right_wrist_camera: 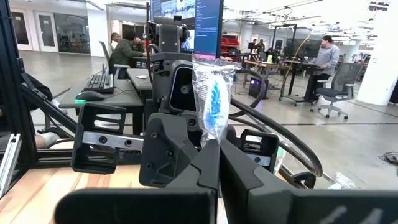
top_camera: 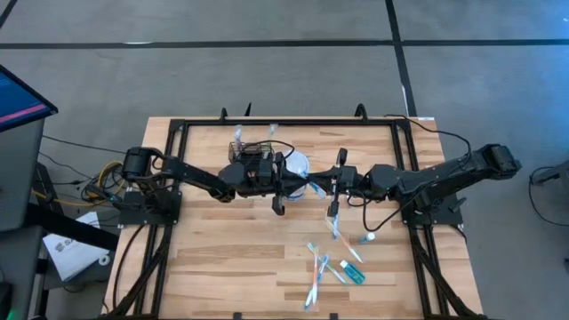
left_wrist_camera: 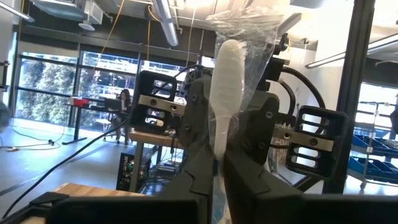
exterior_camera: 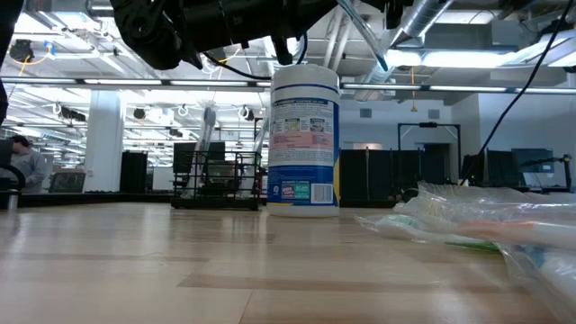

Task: Pick & Place toothbrushing station
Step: Put the top right blue toothbrush into the mesh organizer

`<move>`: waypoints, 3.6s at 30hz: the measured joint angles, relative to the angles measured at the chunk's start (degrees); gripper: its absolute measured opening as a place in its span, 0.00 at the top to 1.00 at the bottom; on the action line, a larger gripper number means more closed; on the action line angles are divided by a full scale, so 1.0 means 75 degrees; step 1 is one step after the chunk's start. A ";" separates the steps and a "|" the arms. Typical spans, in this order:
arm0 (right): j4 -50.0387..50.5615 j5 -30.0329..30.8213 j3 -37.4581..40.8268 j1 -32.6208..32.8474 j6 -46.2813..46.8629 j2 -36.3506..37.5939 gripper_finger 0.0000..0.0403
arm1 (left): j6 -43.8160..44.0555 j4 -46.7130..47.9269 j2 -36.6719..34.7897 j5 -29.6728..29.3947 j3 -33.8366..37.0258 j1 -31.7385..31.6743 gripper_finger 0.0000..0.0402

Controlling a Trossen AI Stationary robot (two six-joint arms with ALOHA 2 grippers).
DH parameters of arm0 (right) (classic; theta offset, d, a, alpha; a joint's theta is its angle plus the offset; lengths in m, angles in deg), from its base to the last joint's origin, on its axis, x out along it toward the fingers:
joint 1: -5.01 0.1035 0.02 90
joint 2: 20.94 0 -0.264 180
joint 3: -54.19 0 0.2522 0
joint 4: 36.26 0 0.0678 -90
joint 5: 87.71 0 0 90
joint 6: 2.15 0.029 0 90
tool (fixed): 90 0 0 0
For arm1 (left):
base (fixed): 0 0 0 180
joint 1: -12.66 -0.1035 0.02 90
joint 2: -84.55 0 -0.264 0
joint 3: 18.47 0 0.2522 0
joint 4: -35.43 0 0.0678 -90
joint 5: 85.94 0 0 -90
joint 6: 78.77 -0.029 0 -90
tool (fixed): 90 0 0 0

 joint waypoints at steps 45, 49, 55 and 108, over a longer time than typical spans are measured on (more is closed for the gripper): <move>0.0336 0.0038 0.0006 0.0000 0.0015 0.0000 1.00 | -0.0125 0.4838 -0.5783 -0.2469 0.3049 0.0052 0.98; 0.0370 0.0041 0.0006 0.0006 0.0015 0.0000 1.00 | -0.0319 0.5033 -0.5869 -0.2973 0.3058 0.0052 0.98; 0.0371 0.0041 0.0006 0.0006 0.0015 0.0000 1.00 | -0.0712 0.5225 -0.5866 -0.3702 0.3054 0.0052 0.98; 0.0405 0.0038 0.0006 0.0012 0.0015 -0.0003 1.00 | -0.1944 0.5382 -0.7772 -0.5900 0.4353 -0.0252 0.98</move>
